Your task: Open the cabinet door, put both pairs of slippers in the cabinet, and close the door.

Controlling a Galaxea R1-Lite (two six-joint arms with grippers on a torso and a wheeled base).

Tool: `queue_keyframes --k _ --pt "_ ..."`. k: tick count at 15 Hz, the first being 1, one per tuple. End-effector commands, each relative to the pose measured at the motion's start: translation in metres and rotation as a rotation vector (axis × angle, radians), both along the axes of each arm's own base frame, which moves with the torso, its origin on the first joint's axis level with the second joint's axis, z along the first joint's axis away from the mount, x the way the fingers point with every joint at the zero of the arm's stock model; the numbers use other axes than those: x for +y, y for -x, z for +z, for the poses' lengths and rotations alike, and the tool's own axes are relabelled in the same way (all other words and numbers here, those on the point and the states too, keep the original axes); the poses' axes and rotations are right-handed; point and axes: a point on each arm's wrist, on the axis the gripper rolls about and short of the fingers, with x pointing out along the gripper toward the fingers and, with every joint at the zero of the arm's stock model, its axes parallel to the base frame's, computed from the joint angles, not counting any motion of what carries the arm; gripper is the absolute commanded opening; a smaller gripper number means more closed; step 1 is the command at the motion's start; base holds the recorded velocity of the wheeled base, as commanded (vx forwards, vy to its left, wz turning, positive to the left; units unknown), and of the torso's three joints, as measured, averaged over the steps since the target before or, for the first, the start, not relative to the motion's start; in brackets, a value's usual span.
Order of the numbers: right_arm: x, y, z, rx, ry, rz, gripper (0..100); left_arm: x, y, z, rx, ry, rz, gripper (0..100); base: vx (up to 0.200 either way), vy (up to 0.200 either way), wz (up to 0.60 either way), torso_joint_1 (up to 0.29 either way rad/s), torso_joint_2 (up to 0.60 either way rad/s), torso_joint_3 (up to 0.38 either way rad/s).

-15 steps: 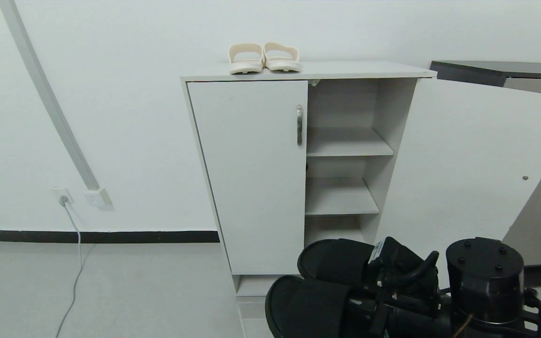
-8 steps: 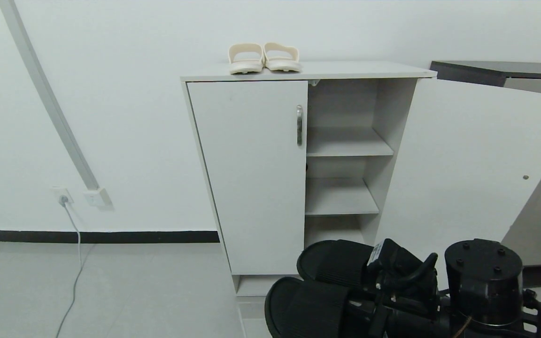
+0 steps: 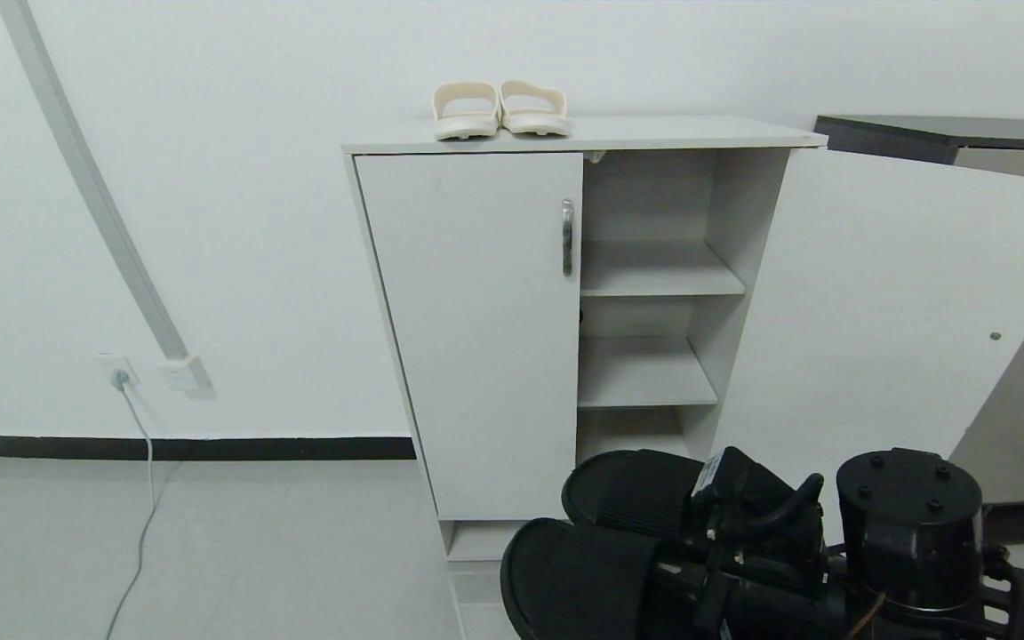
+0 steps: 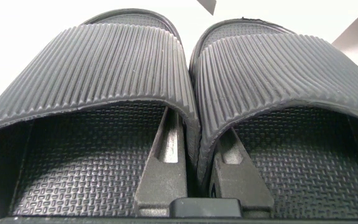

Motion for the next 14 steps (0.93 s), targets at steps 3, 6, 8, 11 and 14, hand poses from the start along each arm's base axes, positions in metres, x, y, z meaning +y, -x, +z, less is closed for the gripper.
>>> queue_keyframes --k 3,6,8,11,14 --pt "0.013 -0.012 -0.001 -0.006 -0.003 -0.109 0 0.0 0.0 0.0 0.002 0.0 0.0 0 0.0 0.0 0.0 0.0 0.0 0.0" --pt "0.043 -0.033 0.004 0.015 -0.106 -0.323 0 0.0 0.0 0.0 0.003 -0.002 -0.001 0 0.0 0.0 0.0 0.0 0.0 0.0" --pt "0.065 -0.055 0.001 0.009 -0.161 -0.465 0 0.0 0.0 0.0 0.001 -0.005 0.0 0 0.0 0.0 0.0 0.0 0.0 0.0" --pt "0.085 -0.078 -0.009 0.016 -0.188 -0.626 0 0.0 0.0 0.0 0.003 -0.008 -0.001 0 0.0 0.0 0.0 0.0 0.0 0.0" --pt "0.101 -0.086 -0.015 0.009 -0.191 -0.741 0 0.0 0.0 0.0 0.001 -0.006 -0.001 0 0.0 0.0 0.0 0.0 0.0 0.0"
